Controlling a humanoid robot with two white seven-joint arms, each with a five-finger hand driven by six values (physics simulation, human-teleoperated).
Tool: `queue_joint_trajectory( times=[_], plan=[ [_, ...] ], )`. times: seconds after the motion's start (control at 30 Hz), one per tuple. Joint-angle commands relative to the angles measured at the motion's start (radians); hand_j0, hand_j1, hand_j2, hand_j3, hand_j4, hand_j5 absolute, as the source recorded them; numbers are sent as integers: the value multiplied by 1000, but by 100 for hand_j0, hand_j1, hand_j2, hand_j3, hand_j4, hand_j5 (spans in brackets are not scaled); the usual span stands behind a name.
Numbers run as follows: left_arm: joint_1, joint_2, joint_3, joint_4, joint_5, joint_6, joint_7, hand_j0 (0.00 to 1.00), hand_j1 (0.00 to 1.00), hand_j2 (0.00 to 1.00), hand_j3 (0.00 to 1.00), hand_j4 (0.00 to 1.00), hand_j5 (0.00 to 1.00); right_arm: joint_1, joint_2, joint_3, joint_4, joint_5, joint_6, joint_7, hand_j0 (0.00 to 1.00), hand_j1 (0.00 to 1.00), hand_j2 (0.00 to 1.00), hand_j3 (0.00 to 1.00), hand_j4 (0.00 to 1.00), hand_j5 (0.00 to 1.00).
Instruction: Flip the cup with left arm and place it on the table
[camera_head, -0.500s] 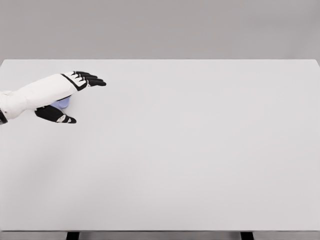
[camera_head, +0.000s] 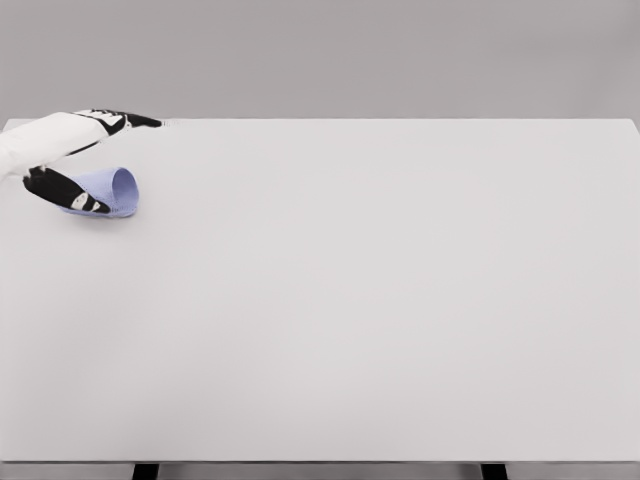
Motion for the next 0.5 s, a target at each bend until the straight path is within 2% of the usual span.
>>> queue_joint_trajectory(
  times=[0.0, 0.03, 0.1, 0.13, 0.17, 0.27, 0.3, 0.33, 0.37, 0.4, 0.47],
  plan=[
    [0, 238, -98, -18, 243, 27, 170, 100, 100, 100, 100, 100, 100, 0, 0, 0, 0, 1, 0, 0, 100, 100, 100, 100, 100, 100],
    [0, 280, -123, -13, 287, -17, 191, 100, 100, 100, 100, 100, 100, 0, 0, 0, 0, -1, 0, 0, 100, 100, 100, 100, 100, 100],
    [-3, 259, -140, 43, 301, -28, 191, 100, 100, 100, 100, 100, 100, -2, 0, 0, 0, 1, 0, 0, 100, 100, 100, 100, 100, 100],
    [-3, 254, -141, 39, 304, -28, 182, 100, 100, 100, 100, 100, 100, -2, 0, 0, 0, -1, 0, 0, 100, 100, 100, 100, 100, 100],
    [-5, 236, -150, 7, 303, -1, 116, 100, 100, 100, 100, 100, 100, 0, 0, 0, 0, -1, 0, 0, 100, 100, 100, 100, 100, 100],
    [-34, 145, -160, 7, 307, 175, 70, 100, 100, 100, 100, 100, 100, 0, 0, 0, 0, -1, 0, 0, 100, 100, 100, 100, 100, 100],
    [-55, 108, -201, 17, 287, 277, 76, 100, 100, 100, 100, 100, 100, -2, 0, 0, 0, -1, 0, 0, 100, 100, 100, 100, 100, 100],
    [-64, 97, -222, 36, 231, 288, 78, 100, 100, 100, 100, 100, 100, 0, 0, 0, 0, 1, 0, 0, 100, 100, 100, 100, 100, 100],
    [-67, 56, -239, 68, 124, 286, 79, 100, 100, 100, 100, 100, 100, 0, 0, 0, 0, 1, 0, 0, 100, 100, 100, 100, 100, 100],
    [-72, 28, -241, 108, 80, 288, 88, 100, 100, 100, 100, 100, 100, 0, 0, 0, 0, 1, 0, 0, 100, 100, 100, 100, 100, 100],
    [-94, 1, -255, 163, 74, 289, 124, 100, 100, 100, 100, 100, 100, 0, 0, 0, 0, -1, 0, 0, 100, 100, 100, 100, 100, 100]
  ],
)
